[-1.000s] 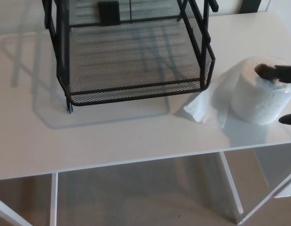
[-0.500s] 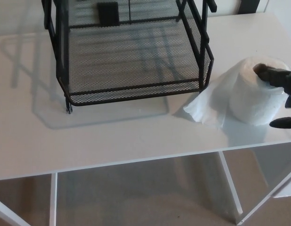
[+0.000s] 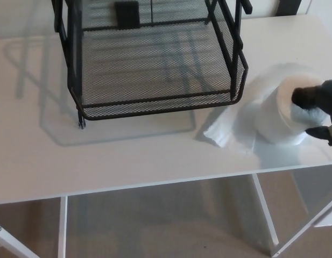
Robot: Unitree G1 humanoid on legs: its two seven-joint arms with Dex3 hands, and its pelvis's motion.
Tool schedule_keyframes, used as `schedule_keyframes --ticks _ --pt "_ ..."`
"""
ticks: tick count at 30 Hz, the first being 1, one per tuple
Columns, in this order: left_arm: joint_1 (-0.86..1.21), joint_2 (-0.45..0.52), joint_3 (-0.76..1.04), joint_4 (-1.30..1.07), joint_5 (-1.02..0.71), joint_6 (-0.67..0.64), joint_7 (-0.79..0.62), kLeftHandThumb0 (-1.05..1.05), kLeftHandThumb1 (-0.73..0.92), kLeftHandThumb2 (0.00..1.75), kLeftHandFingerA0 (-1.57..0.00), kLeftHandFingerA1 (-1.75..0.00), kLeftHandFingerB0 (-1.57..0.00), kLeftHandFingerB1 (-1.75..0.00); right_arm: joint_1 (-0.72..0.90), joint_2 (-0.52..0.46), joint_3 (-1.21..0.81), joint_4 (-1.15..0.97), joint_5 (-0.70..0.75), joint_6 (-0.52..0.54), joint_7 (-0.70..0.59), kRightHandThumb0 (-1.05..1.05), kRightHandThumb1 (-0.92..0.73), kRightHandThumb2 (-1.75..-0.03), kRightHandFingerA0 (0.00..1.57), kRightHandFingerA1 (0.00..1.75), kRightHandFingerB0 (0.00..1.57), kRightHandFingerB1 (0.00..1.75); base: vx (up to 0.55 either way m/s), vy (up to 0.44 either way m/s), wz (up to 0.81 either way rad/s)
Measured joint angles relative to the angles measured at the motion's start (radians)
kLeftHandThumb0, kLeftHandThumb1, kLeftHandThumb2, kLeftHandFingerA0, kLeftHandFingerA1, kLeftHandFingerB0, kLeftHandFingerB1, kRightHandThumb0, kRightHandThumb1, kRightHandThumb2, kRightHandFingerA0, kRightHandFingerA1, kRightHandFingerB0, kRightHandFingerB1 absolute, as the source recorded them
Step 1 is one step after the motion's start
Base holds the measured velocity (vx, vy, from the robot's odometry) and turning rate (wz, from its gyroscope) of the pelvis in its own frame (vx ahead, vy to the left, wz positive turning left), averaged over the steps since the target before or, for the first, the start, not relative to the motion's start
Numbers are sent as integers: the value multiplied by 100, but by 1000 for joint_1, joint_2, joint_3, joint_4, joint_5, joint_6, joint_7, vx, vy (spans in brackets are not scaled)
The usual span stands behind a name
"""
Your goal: The robot walks towards a desk on which a file tray is kept in the middle and a toilet paper roll is kept on its right. The robot uses its right hand to hook on finger in the gap of the roll and grabs it, lifts it and places it on the tray.
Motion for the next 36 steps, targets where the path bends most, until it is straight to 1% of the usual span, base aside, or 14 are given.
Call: schedule_keyframes --ticks 1,3,4,5,6,7,8,15,16,19,20,21,22,36 --pt "0 0 -2 0 1 0 0 -105 73 107 -74 -123 -32 -116 2 3 0 5 -3 -6 -14 -20 -66 -80 92 143 93 79 0 0 0" --pt "0 0 -12 0 5 0 0 -87 20 120 -103 -124 -5 -77 10 10 1 16 -11 -20 -50 -21 -64 -73 90 147 92 77 0 0 0" --pt "0 0 -15 0 7 0 0 -87 20 120 -103 -124 -5 -77 15 14 0 20 -15 -27 -67 -21 -64 -73 90 147 92 77 0 0 0" --pt "0 0 -15 0 7 0 0 -105 74 104 -77 -123 -30 -114 21 18 0 25 -19 -34 -86 -22 -65 -72 92 138 92 75 0 0 0" --pt "0 0 -17 0 9 0 0 -105 74 104 -77 -123 -30 -114 28 21 -2 28 -22 -40 -104 -22 -65 -72 92 138 92 75 0 0 0" --pt "1 0 -24 0 12 0 0 -88 19 118 -95 -120 -2 -75 39 24 -5 30 -25 -47 -127 -20 -60 -75 96 138 96 73 0 0 0" --pt "1 0 -27 0 13 0 0 -105 73 100 -77 -122 -33 -105 45 26 -7 35 -27 -54 -146 -20 -61 -77 96 139 96 74 0 0 0" --pt "1 0 -42 4 23 -1 0 -105 73 103 -78 -122 -39 -108 76 30 -25 62 -29 -110 -242 -21 -62 -68 97 134 94 72 0 0 0" --pt "0 0 -45 4 27 -1 0 -85 11 115 -94 -118 -14 -81 77 30 -28 64 -28 -116 -247 -24 -64 -62 93 136 92 65 0 0 0" --pt "-1 1 -54 3 35 -3 -1 -86 14 115 -93 -119 -8 -78 78 25 -39 64 -24 -128 -248 -23 -65 -66 88 149 90 69 0 0 0" --pt "-1 1 -52 3 36 -3 -2 -105 71 102 -74 -123 -36 -109 79 23 -45 62 -23 -133 -246 -26 -66 -68 84 152 89 67 0 0 0" --pt "-1 1 -50 4 36 -3 -3 -92 14 117 -87 -117 -3 -77 80 21 -50 58 -22 -135 -243 -21 -69 -67 85 153 89 70 0 0 0" --pt "-2 2 -47 4 36 -3 -4 -105 71 102 -73 -124 -32 -116 81 16 -60 45 -20 -136 -234 -21 -71 -63 87 139 89 64 0 0 0" --pt "3 7 -46 3 44 -11 -4 -105 70 105 -82 -123 -40 -120 -81 -106 -269 -56 74 -143 -83 -23 -66 -59 88 144 85 61 0 0 0"
